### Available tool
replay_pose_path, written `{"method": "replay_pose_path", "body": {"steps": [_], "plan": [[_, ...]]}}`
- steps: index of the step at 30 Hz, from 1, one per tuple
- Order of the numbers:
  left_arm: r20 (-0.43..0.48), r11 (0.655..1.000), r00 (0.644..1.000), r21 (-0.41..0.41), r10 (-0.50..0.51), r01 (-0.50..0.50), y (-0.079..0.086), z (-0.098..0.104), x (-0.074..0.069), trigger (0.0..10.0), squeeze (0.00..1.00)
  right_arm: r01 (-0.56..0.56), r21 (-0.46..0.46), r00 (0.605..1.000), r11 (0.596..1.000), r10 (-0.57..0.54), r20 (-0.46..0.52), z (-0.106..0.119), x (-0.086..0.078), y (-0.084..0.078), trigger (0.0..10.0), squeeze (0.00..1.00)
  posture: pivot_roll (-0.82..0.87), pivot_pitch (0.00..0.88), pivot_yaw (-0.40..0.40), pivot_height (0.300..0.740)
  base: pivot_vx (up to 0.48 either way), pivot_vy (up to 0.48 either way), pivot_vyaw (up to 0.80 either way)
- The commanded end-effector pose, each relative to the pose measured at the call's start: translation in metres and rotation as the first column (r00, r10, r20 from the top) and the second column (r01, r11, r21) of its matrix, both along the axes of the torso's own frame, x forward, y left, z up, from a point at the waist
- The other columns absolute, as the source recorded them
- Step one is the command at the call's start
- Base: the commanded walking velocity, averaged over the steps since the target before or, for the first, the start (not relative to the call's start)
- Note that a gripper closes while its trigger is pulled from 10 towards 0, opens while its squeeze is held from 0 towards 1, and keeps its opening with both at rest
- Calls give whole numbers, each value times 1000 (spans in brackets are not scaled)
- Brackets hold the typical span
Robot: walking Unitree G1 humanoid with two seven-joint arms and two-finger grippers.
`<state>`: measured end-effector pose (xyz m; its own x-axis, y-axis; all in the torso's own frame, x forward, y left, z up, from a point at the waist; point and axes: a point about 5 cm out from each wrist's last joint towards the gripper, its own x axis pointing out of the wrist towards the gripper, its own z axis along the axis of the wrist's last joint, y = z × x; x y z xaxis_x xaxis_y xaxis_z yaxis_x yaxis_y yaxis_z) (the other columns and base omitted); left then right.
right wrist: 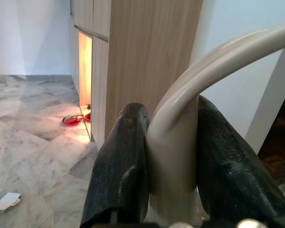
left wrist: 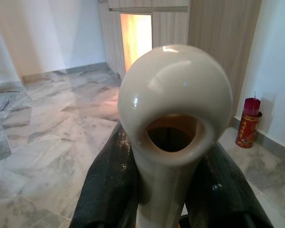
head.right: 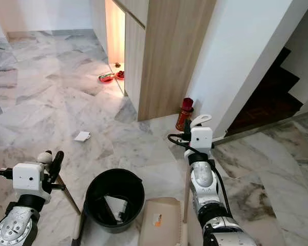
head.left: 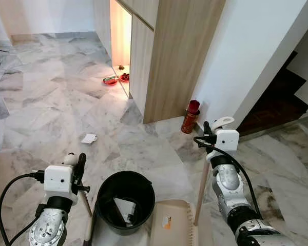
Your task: Sweep floor
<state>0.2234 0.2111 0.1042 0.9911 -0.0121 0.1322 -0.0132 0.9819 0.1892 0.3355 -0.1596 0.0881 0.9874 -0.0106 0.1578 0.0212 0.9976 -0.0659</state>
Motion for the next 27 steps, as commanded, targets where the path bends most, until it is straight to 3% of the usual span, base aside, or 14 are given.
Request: {"method": "replay_pose_path", "body": {"steps": [1,27], "plan": [[37,1000,999,15,-8,8,-2,9,3,10000,0,10,8,1000,1000,-10,24,8,5,-2,10000,0,199,2,-121,740,-274,0,0],[44,1000,999,2,-4,4,-6,7,4,10000,0,12,-3,1000,1000,-12,28,13,9,-5,10000,0,191,0,-135,740,-275,0,0]]}}
